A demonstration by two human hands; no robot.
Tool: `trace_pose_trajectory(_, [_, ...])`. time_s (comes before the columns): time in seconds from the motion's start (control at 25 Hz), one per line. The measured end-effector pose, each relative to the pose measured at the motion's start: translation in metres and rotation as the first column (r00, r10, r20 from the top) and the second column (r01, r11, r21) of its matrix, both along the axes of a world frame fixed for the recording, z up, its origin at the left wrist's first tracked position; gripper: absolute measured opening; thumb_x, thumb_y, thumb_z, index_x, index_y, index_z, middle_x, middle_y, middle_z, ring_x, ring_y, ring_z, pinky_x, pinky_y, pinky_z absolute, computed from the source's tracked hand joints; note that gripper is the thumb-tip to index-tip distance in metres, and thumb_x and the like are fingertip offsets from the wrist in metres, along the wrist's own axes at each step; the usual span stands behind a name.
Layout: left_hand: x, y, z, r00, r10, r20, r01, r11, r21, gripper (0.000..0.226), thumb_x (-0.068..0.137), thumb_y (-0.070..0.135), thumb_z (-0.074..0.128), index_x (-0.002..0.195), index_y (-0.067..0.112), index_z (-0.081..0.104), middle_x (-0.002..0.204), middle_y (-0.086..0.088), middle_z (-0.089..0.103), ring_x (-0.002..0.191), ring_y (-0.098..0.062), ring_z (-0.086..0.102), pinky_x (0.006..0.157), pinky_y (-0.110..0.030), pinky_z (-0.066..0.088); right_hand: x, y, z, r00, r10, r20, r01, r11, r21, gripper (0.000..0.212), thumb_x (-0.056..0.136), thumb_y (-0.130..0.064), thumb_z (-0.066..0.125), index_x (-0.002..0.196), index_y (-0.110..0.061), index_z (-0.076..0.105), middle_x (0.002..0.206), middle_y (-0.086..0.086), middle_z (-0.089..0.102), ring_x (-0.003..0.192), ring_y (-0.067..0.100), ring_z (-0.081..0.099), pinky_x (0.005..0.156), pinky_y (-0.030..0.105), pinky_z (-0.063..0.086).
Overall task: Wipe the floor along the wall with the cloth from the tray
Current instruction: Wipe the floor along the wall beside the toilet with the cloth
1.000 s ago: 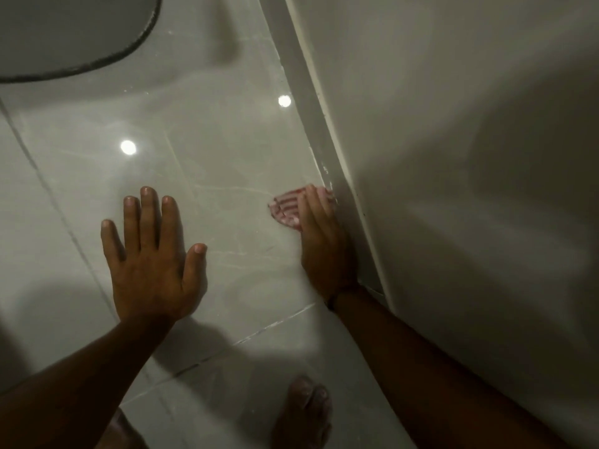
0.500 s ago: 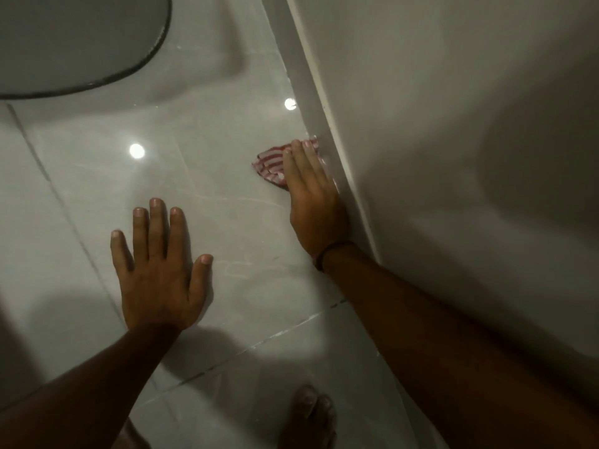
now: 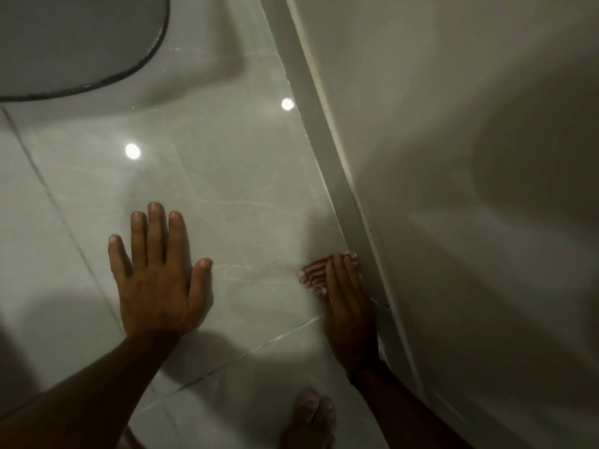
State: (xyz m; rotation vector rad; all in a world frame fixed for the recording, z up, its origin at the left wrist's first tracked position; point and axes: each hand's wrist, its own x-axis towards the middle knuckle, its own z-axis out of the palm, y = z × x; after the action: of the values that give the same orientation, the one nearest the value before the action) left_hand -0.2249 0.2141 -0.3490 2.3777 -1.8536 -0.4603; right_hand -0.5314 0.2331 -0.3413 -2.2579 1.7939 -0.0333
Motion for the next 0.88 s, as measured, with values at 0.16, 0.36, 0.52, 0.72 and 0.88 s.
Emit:
trace_pose_trajectory(0.16, [0.000,0.000,0.000,1.000,0.003,-0.009,-0.003,1.000,-0.003,0.084,0.102,0.050,0.036,0.171,0.008,0.018,0.182,-0.020,0.008,0.169,-0.036,0.002,0.133,-0.055,-0.008,0.035,-0.053,0.002,0.999,0.013,0.037,-0.011,0.999,-0.043,0.048,0.108,-0.007,0.039,0.156,-0.004,0.037,0.162,0.017,0.041,0.153,0.032,0.034,0.120,0.048,0.039])
trace_pose_trajectory(0.36, [0.001,0.000,-0.001,1.000,-0.009,-0.004,0.009,1.000,0.009,0.085,0.102,0.052,0.033,0.172,0.009,0.015,0.182,-0.019,0.006,0.169,-0.036,0.000,0.133,-0.056,-0.008,0.114,-0.181,-0.012,0.986,-0.010,0.166,0.025,0.996,-0.090,0.052,0.100,-0.001,0.038,0.152,0.001,0.041,0.160,0.022,0.043,0.152,0.038,0.035,0.125,0.047,0.028])
trace_pose_trajectory(0.52, [0.002,0.001,-0.003,1.000,-0.014,0.003,0.014,1.000,0.016,0.085,0.102,0.054,0.033,0.172,0.009,0.015,0.182,-0.019,0.005,0.169,-0.036,0.000,0.133,-0.057,-0.007,0.135,-0.217,-0.018,0.991,-0.019,0.132,0.025,0.998,-0.051,0.062,0.097,-0.001,0.059,0.155,-0.002,0.037,0.163,0.018,0.039,0.154,0.034,0.031,0.125,0.043,0.021])
trace_pose_trajectory(0.72, [0.004,0.000,-0.003,1.000,-0.019,-0.007,0.019,1.000,0.016,0.087,0.101,0.053,0.036,0.172,0.008,0.014,0.182,-0.018,0.003,0.169,-0.037,0.001,0.133,-0.063,0.000,0.094,-0.143,-0.010,0.982,-0.073,0.176,0.084,0.995,-0.053,0.049,0.103,0.000,0.043,0.153,0.001,0.042,0.160,0.021,0.043,0.154,0.034,0.032,0.127,0.048,0.029])
trace_pose_trajectory(0.88, [0.003,0.001,-0.004,1.000,-0.018,-0.017,0.018,1.000,0.010,0.086,0.102,0.053,0.035,0.172,0.009,0.014,0.182,-0.018,0.004,0.169,-0.036,0.001,0.132,-0.065,0.003,0.036,-0.024,0.008,0.977,-0.179,0.114,0.179,0.984,0.012,0.047,0.107,-0.010,0.045,0.153,0.000,0.041,0.164,0.016,0.038,0.157,0.029,0.027,0.125,0.050,0.031])
